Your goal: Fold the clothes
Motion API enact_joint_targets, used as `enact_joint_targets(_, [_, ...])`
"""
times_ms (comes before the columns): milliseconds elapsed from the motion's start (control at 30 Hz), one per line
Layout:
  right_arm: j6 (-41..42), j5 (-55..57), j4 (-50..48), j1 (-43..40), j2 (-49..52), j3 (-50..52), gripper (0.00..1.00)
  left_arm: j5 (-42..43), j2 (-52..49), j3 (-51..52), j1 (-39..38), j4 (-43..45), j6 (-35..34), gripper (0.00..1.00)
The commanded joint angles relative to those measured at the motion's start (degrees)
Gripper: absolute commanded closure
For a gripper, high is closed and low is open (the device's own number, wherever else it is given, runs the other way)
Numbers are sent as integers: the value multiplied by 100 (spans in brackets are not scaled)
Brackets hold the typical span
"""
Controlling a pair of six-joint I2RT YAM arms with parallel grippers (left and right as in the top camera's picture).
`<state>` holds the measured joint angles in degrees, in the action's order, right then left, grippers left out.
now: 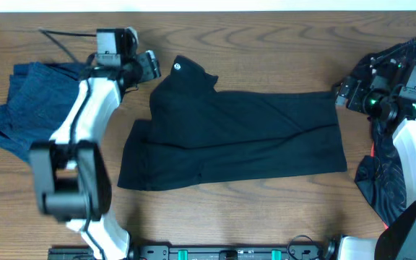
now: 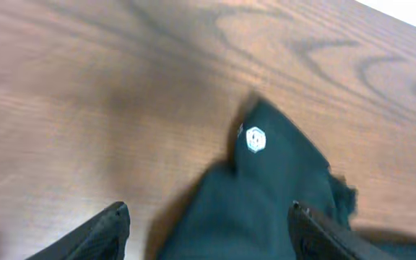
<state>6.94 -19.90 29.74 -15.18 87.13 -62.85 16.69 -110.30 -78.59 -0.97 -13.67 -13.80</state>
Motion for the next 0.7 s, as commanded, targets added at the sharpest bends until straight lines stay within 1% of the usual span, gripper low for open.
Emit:
enact_joint_targets(0, [-17, -133, 83, 63, -13, 2, 8, 568, -588, -155, -24, 442, 13, 28])
enact_joint_targets(100, [-15, -131, 175, 63, -13, 2, 8, 584, -979, -155, -90, 859, -63, 28])
enact_joint_targets(233, [-15, -131, 227, 63, -13, 2, 8, 584, -1307, -155, -243, 1143, -61, 28])
enact_joint_targets(400, [-15, -131, 240, 63, -13, 2, 9, 581, -1458, -155, -470, 1207, -61, 29])
enact_joint_targets(467, [-15, -131, 240, 63, -13, 2, 9, 575, -1478, -153, -549, 1176, -61, 32])
enact_joint_targets(500, [-15, -129, 238, 63, -13, 2, 9, 522, -1478, -153, -577, 1147, -63, 37])
enact_joint_targets(633, [-17, -68, 240, 63, -13, 2, 10, 356, -1478, -153, -619, 1027, -66, 73])
enact_joint_targets(667, [-17, 13, 245, 63, -11, 2, 9, 352, -1478, -153, -612, 997, -66, 79])
